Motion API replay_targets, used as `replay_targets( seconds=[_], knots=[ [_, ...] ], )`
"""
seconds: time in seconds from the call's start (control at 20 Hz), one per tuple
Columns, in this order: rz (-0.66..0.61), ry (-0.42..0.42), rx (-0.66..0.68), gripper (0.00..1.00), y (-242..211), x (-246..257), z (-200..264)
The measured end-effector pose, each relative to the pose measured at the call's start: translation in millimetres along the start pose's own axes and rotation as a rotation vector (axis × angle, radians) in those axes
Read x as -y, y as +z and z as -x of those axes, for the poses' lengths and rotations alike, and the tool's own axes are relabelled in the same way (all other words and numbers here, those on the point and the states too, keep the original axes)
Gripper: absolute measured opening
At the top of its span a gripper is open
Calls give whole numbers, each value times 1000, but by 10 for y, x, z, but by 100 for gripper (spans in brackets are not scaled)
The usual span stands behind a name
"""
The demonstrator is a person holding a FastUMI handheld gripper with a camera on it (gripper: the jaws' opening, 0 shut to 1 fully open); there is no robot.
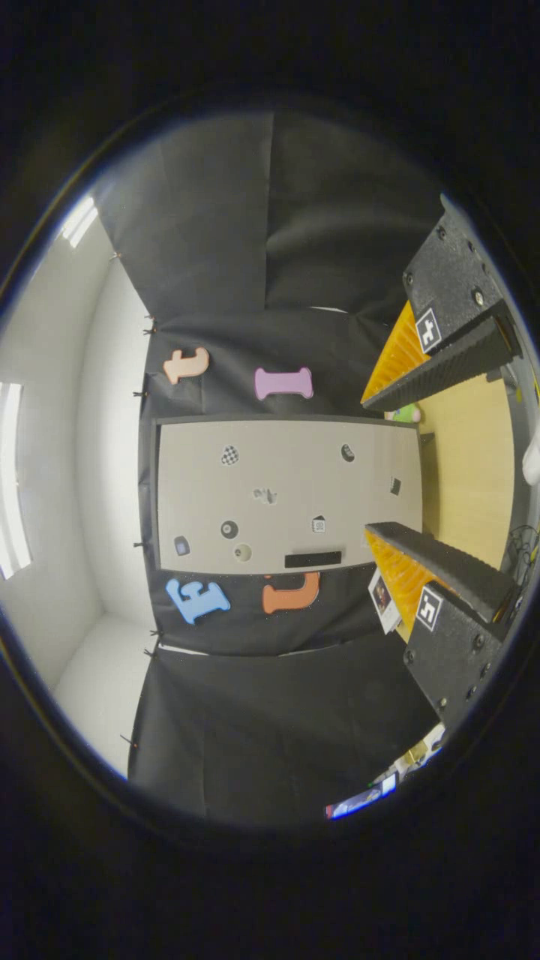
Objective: Open the shoe cabinet door, grab the shoes and put them into the shoe cabinet, then close the shoe cabinet door.
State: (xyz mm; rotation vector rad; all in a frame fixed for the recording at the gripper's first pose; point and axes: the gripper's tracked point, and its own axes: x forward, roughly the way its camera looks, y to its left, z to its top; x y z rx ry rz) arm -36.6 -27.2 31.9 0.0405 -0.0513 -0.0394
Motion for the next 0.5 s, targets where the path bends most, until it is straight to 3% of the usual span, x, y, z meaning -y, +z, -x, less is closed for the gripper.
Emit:
replay_targets(
  seconds=[0.5],
  knots=[
    [12,4,-14,97,-50,-39,-17]
  ],
)
